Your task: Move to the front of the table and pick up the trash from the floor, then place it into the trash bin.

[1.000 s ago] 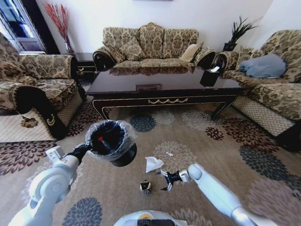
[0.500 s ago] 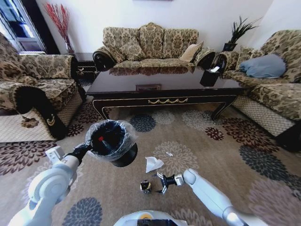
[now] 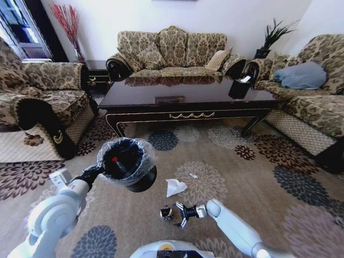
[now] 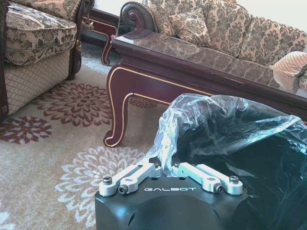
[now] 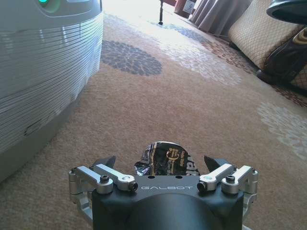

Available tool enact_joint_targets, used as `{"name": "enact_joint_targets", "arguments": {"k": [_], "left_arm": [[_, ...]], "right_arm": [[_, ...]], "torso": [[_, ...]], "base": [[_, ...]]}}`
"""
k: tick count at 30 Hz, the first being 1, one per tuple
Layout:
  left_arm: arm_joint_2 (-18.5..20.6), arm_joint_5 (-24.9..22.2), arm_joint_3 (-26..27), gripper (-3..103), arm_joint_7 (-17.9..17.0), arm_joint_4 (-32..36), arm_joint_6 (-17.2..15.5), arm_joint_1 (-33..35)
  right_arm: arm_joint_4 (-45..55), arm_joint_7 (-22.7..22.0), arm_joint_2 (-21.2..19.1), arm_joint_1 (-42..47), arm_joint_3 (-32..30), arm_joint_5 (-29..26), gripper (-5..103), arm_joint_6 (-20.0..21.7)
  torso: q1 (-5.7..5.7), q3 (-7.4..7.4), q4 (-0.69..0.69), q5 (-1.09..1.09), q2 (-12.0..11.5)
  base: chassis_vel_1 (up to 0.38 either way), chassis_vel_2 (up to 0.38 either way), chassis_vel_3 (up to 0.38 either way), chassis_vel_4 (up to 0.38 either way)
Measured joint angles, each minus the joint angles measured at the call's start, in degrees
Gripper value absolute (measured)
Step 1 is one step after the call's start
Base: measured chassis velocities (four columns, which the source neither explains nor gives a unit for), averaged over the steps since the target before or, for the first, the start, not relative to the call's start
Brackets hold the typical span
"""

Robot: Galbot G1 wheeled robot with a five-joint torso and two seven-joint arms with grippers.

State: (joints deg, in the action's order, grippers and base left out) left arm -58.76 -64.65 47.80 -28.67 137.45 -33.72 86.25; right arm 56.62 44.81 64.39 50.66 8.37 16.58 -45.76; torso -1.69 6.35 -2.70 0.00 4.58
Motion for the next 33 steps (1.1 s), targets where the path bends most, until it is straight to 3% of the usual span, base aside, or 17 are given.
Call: {"name": "enact_joint_targets", "arguments": {"k": [10, 19, 22, 23, 25, 26, 33], "left_arm": [[0.30, -0.26, 0.47, 5, -0.07, 0.42, -0.08, 0.39], [0.63, -0.52, 0.28, 5, -0.14, 0.14, -0.11, -0.09], [0.59, -0.52, -0.18, 5, -0.17, -0.08, -0.14, -0.37], [0.57, -0.52, -0.28, 5, -0.18, -0.13, -0.14, -0.43], [0.56, -0.52, -0.39, 5, -0.19, -0.20, -0.15, -0.54], [0.55, -0.50, -0.51, 5, -0.20, -0.31, -0.14, -0.64], [0.64, -0.50, -0.75, 5, -0.25, -0.47, -0.18, -0.77]], "right_arm": [[-1.77, -1.32, 2.14, -0.58, 2.23, -1.63, 98, 0.04], [-3.15, -1.77, 3.47, -1.22, 2.71, -0.94, 63, 0.05], [-3.38, -1.78, 2.97, -1.61, 2.59, -0.49, 57, 0.06], [-3.43, -1.77, 2.76, -1.67, 2.55, -0.43, 46, 0.06], [-3.52, -1.76, 2.51, -1.72, 2.48, -0.33, 46, 0.06], [-3.59, -1.74, 2.22, -1.75, 2.29, -0.09, 35, 0.06], [-3.64, -1.50, 1.26, -1.05, 1.40, 0.74, 13, 0.06]], "torso": [[0.00, 0.00, 0.00, 0.00, 0.00], [0.00, 0.00, 0.00, 0.00, 0.00], [0.00, 0.00, 0.00, 0.00, 0.00], [0.00, 0.00, 0.00, 0.00, 0.00], [0.00, 0.00, 0.00, 0.00, 0.00], [0.00, 0.00, 0.00, 0.00, 0.00], [0.00, 0.00, 0.00, 0.01, 0.00]], "base": [[0.000, 0.000, 0.000, 0.000], [0.000, 0.000, 0.000, 0.000], [0.000, 0.000, 0.000, 0.000], [0.000, 0.000, 0.000, 0.000], [0.000, 0.000, 0.000, 0.000], [0.000, 0.000, 0.000, 0.000], [0.000, 0.000, 0.000, 0.000]]}}
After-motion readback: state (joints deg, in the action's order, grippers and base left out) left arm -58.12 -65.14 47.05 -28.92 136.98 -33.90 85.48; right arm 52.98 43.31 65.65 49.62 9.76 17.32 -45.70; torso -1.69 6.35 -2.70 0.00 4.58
